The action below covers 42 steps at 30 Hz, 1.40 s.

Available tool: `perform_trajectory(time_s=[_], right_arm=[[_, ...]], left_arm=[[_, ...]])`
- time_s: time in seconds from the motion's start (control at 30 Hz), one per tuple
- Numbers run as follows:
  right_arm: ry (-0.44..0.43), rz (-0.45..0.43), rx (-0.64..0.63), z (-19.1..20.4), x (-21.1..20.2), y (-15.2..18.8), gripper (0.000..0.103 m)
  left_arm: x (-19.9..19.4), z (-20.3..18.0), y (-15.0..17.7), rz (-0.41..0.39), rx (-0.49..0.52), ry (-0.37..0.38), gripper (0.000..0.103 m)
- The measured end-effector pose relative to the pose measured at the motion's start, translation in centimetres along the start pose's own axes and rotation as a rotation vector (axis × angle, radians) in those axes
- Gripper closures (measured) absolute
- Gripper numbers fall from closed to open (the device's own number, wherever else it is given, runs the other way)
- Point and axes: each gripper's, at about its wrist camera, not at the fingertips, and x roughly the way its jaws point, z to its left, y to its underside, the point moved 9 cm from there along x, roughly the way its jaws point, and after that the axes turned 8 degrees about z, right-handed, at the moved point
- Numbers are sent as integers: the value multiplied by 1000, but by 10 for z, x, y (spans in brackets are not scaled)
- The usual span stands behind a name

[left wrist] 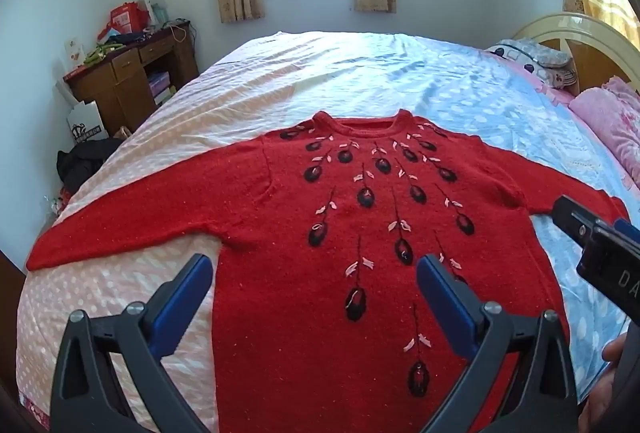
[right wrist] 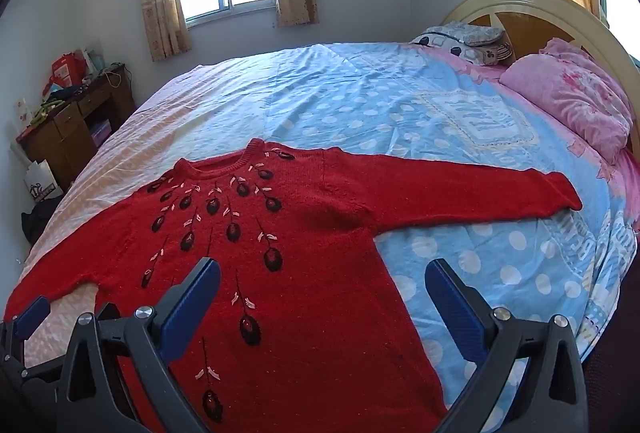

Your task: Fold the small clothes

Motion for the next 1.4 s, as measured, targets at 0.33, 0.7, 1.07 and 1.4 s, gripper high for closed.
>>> perform_trajectory(time_s=[0.33,0.7,1.07,1.4], right_arm=[[5,4,-4,0,3,2,1],[11,17,-3,-3,8,3,1],[11,23,1,-7,11,1,1],[14,27,3,-8,12,2,1]], left_arm=[[2,6,0,9,-26,-4,0],[5,7,1,19,-28,-19,0],[6,5,-1,24,-35,-9,0],[6,4,-1,28,-34,-8,0]])
